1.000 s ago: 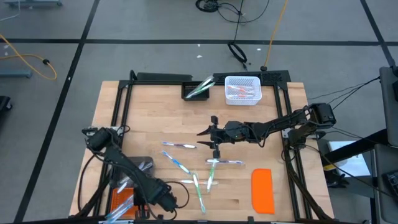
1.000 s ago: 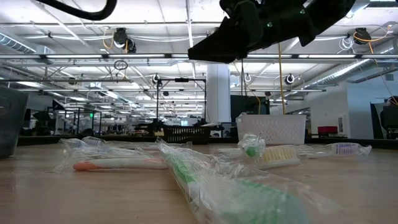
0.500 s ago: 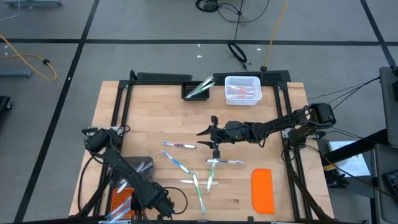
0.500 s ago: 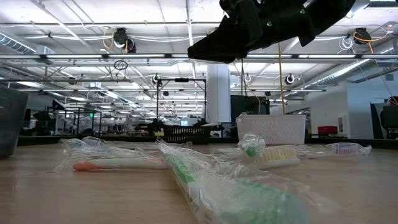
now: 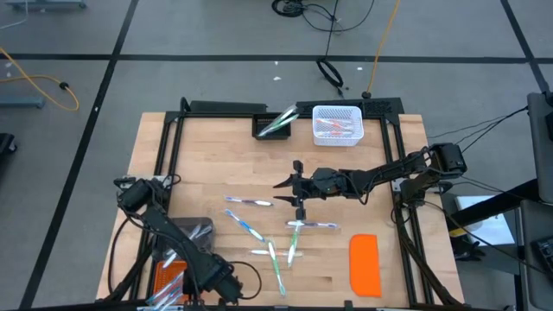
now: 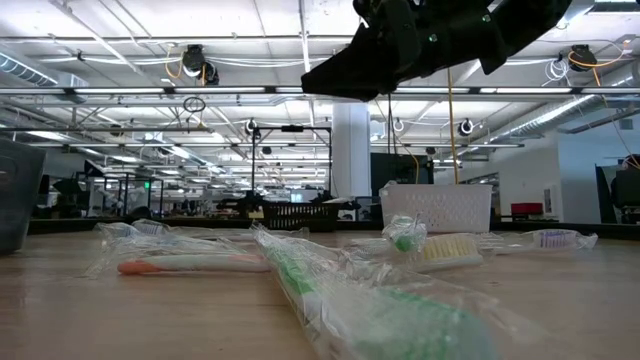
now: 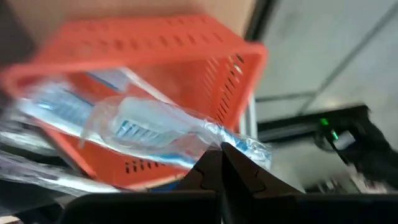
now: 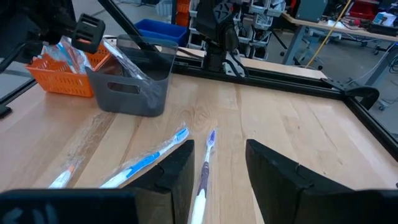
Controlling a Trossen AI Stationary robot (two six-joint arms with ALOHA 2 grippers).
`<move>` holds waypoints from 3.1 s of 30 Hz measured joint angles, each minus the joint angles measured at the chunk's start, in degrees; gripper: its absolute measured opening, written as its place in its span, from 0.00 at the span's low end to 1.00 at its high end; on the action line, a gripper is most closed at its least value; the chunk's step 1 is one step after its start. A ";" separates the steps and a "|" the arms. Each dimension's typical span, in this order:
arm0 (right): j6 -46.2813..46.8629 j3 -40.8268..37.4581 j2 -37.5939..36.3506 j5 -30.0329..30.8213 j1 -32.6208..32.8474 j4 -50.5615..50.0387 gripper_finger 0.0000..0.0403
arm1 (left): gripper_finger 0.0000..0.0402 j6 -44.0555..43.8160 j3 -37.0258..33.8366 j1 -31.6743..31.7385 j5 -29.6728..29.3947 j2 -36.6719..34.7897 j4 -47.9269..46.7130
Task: Pick & Place Toothbrushes
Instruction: Put the blue toothbrush into the orange bin
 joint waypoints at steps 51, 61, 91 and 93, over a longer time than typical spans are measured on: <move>0.39 0.00 0.04 -0.04 0.11 -0.84 0.33 | 0.03 16.61 -2.84 2.18 3.72 2.95 -6.89; 0.40 0.00 0.04 -0.13 0.11 -0.88 0.33 | 0.04 12.91 -2.84 1.56 0.72 2.95 -2.76; 0.39 0.00 0.04 -0.17 0.11 -0.88 0.33 | 0.43 -7.54 -2.82 0.85 -5.50 2.95 -7.80; 0.39 0.00 0.03 -0.17 0.11 -0.91 0.33 | 0.45 -7.55 -2.82 0.85 -3.85 2.95 -9.13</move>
